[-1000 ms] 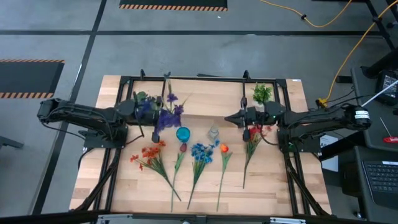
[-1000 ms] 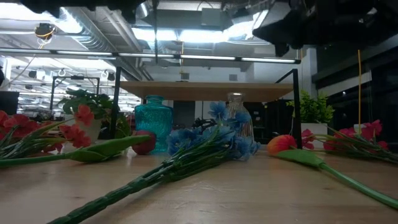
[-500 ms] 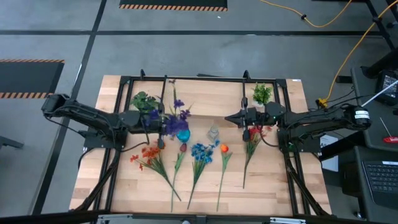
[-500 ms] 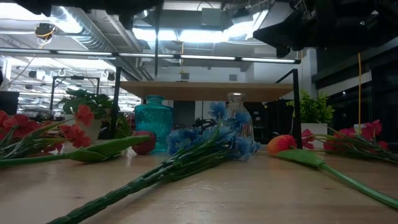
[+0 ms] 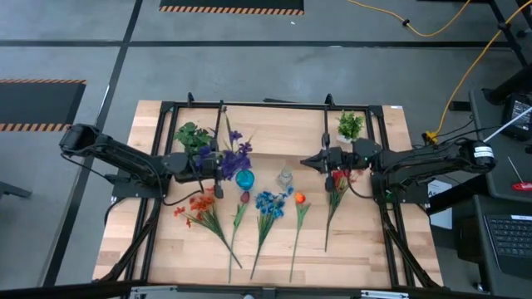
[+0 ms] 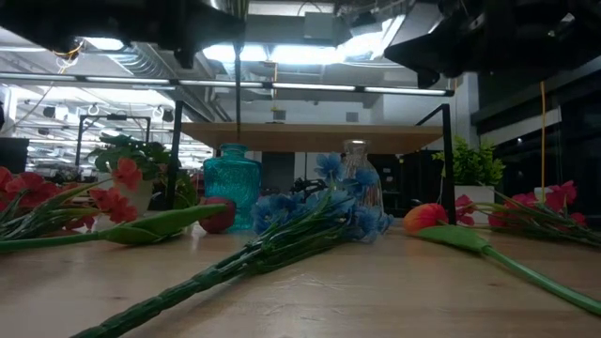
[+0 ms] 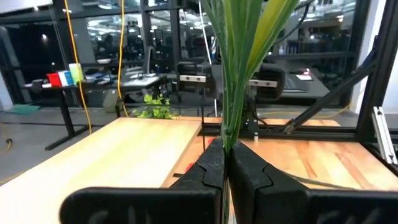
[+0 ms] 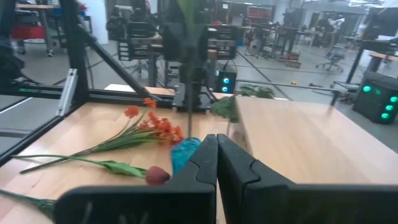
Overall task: Pick and place flowers into a vace then onto a shelf
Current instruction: Put the purple flowers into the transparent blue vase
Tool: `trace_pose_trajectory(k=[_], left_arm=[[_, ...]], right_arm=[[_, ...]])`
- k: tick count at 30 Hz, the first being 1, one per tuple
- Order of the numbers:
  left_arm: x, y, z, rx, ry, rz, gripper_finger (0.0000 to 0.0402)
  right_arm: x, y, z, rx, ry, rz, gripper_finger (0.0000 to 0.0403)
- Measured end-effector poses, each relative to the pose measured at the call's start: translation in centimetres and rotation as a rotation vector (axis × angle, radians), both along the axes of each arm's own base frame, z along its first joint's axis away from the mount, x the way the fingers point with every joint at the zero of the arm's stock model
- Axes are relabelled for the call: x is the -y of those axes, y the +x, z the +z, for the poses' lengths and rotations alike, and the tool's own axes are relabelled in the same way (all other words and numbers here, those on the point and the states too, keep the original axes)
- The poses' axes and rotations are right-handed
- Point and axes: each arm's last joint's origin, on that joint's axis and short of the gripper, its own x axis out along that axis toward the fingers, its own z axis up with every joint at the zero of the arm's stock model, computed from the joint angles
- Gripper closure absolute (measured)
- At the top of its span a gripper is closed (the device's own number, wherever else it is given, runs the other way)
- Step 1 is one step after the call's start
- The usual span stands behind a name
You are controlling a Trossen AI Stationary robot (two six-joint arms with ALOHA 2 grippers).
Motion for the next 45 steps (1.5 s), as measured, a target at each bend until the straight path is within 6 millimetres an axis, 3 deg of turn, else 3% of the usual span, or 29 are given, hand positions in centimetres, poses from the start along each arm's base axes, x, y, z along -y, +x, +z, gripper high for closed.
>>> trace_pose_trajectory(k=[13,21,45], left_arm=[[-0.3,-0.9,-2.0,-0.044,-0.039,0.052,0.0398],[-0.3,-1.0,-2.1,-0.045,-0.044,0.054,0.0398],[-0.1,0.5,-4.8,-0.168,-0.019,0.059,0.039]], right_arm=[[-1.2,0.1,0.1,0.006,0.0,0.053,0.0398],[-1.1,0.1,0.0,0.005,0.0,0.034,0.0398],[-1.1,0.1,0.0,-0.003,0.004,0.033,0.0398]])
